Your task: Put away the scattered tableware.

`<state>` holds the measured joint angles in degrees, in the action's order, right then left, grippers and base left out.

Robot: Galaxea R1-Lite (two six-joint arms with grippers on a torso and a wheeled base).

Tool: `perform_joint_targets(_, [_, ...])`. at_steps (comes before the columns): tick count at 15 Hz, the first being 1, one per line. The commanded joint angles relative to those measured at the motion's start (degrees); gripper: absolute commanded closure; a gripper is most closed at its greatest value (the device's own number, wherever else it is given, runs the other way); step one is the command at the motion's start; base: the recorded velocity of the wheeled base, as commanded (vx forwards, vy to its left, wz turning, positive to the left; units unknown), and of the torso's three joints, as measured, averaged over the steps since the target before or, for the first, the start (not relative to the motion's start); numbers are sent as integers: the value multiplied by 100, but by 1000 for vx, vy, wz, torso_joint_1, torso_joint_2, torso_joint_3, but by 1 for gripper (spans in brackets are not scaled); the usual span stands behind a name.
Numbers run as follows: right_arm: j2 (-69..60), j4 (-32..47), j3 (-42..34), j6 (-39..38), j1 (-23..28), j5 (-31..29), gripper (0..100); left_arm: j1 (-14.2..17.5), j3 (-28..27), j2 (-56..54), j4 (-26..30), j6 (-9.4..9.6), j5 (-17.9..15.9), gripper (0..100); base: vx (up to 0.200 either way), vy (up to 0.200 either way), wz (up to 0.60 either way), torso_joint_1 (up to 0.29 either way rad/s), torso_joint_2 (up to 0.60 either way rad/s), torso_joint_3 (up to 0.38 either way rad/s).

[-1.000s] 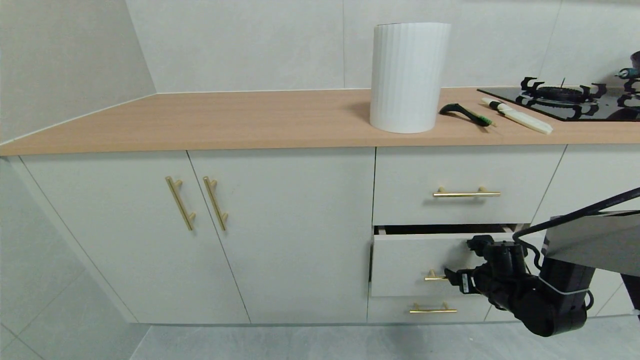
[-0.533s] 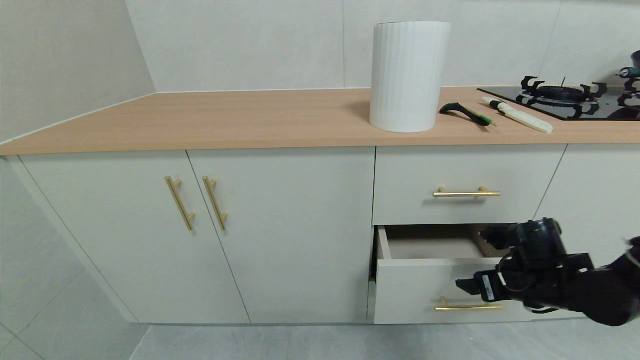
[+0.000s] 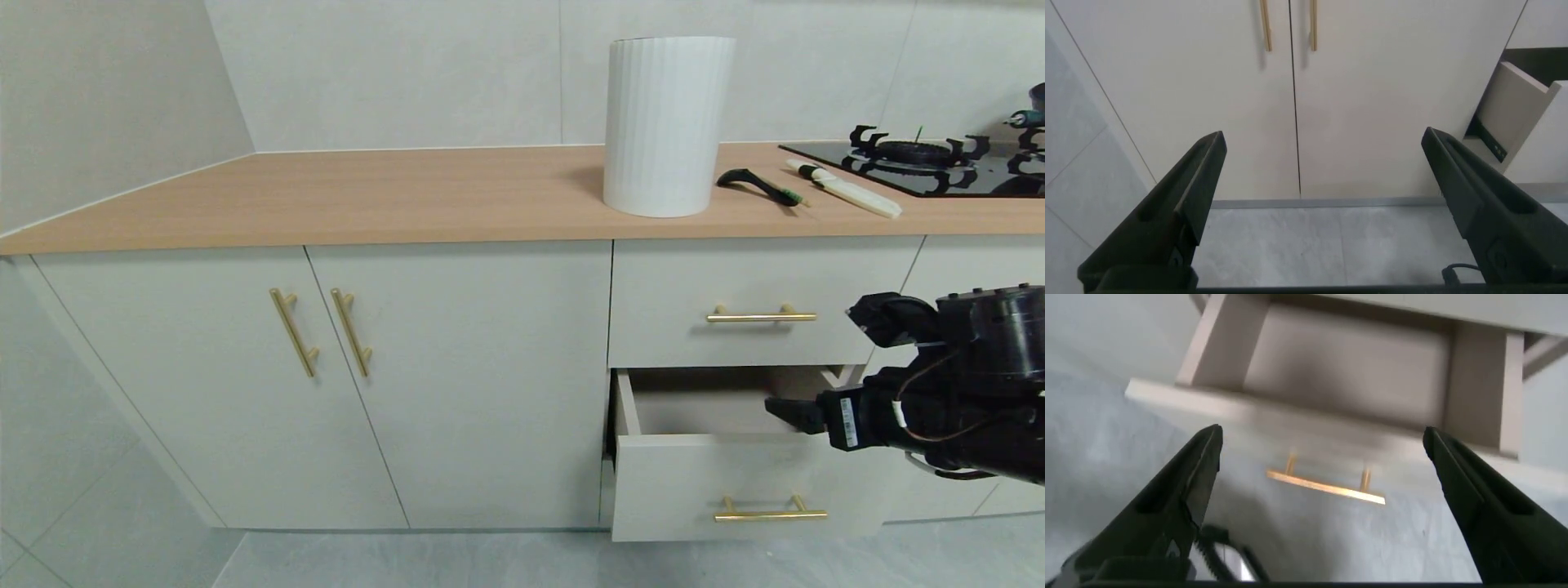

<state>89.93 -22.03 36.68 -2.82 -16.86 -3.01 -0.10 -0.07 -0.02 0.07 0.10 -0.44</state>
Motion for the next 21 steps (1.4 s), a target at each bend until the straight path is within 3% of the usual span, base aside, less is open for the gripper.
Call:
perform_joint_targets(1, [1123, -891, -232, -88, -19, -138, 0, 1, 7, 2, 1, -1, 0, 0, 0, 0, 0, 0, 0, 0])
perform_joint_targets(5, [2336, -2394, -276, -386, -19, -762, 0, 1, -1, 2, 1, -1, 0, 0, 0, 0, 0, 0, 0, 0])
perform_joint_targets(8, [2679, -2649, -258, -448, 25, -841, 0, 1, -1, 2, 1, -1, 0, 0, 0, 0, 0, 0, 0, 0])
perform_joint_targets(14, [2573, -2385, -267, -422, 42, -833, 0, 1, -1, 2, 1, -1, 0, 0, 0, 0, 0, 0, 0, 0])
perform_joint_targets(21, [1800, -996, -179, -395, 34, -499, 0, 1, -1, 2, -7, -1, 0, 0, 0, 0, 0, 0, 0, 0])
